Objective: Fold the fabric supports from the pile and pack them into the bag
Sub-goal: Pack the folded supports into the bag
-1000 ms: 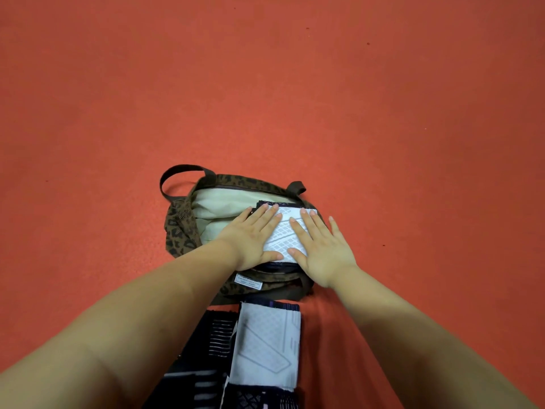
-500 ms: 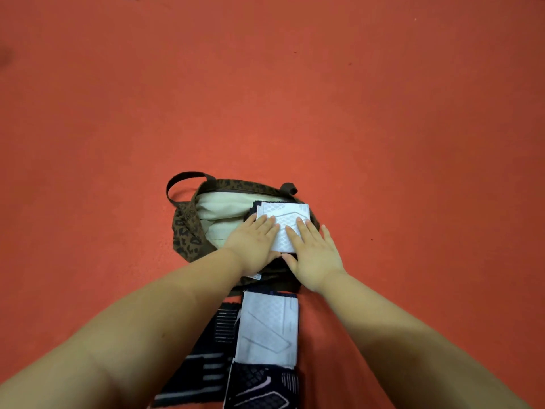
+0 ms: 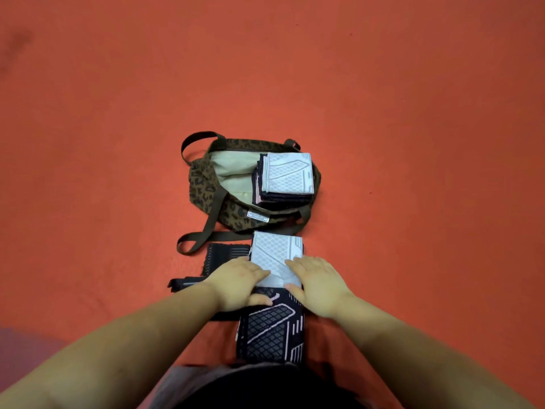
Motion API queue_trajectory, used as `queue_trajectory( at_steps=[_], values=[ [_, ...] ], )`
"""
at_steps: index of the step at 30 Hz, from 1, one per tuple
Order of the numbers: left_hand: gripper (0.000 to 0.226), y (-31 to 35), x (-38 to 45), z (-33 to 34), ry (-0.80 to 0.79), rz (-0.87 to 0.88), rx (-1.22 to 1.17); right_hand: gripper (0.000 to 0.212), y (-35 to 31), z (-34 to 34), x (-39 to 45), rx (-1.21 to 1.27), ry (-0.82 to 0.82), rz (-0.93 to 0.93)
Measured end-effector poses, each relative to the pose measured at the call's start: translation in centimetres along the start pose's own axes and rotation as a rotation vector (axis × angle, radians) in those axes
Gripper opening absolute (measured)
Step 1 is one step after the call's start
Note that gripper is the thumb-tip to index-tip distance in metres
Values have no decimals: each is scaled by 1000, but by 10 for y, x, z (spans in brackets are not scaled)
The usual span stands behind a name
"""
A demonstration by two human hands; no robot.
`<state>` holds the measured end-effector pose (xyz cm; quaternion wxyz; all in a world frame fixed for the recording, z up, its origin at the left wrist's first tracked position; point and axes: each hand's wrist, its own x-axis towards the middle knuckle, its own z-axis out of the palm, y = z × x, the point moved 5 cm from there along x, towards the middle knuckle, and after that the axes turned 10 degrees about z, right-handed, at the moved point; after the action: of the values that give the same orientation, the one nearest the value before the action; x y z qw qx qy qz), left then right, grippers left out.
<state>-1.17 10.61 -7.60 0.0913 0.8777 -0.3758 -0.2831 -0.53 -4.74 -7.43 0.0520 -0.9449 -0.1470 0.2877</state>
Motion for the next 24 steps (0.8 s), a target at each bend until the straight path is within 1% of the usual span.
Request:
queue_trajectory(
  at_steps=[1,3,4,5,13,16,20,22,24],
  values=[
    [113,4,-3,5,-16,-5,-7,83,-2,4,-5,8,-17,-1],
    [89,8,-6,16,-36,-34,-30,63,-5,12,-12,0,-56,-3],
    [79,10,-7,20,-40,-48,-46,59,-7,15,-16,-10,-70,-10],
    [74,12,-7,23,-32,-60,-53,57,-8,20,-18,-19,-82,-11],
    [63,12,9,40,-9,-204,-9,60,-11,38,-9,9,-122,102],
    [60,13,12,40,-6,-233,25,58,-13,38,-7,27,-79,126],
    [56,18,9,43,18,-243,54,51,-16,41,-14,26,11,100],
    [50,21,4,41,66,-259,59,46,-17,43,-19,33,43,81],
    [49,27,-1,38,157,-243,88,43,-17,44,-23,45,77,59]
  ],
)
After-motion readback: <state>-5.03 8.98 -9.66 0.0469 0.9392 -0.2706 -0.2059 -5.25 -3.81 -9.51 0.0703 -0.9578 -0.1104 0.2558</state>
